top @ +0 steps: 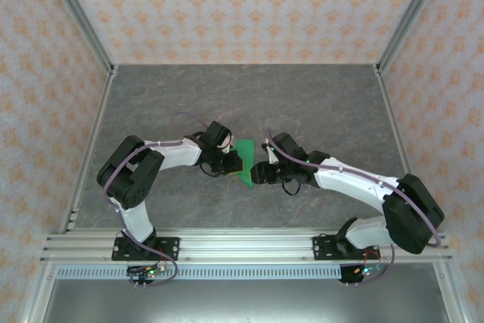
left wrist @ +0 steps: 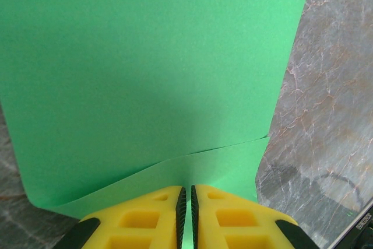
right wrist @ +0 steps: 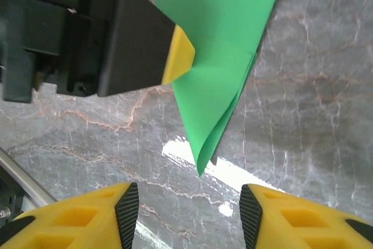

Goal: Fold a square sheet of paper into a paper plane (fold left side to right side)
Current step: Third fold the triangle at the center of the table.

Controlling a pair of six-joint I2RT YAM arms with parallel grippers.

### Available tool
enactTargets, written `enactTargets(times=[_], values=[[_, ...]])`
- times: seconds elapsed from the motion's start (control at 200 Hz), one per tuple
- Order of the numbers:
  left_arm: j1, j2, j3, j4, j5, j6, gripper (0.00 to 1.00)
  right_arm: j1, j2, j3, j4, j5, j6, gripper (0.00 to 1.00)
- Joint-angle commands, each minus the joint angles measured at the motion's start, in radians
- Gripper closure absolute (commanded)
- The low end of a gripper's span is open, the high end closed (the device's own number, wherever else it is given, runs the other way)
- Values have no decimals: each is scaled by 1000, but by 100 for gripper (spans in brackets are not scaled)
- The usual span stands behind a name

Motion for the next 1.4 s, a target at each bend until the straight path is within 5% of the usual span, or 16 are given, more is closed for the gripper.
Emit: enactTargets(times=[0.0,1.061,1.391], values=[[-1,13,-16,-56,-59,25,84,-2,-22,-17,78,-55,74,49],[-2,3,-12,-62,-60,25,85,-60,26,-84,357,-163,311,70],[-1,1,-9,-64,-62,22,85,-61,151,-56,391,-232,363,77]])
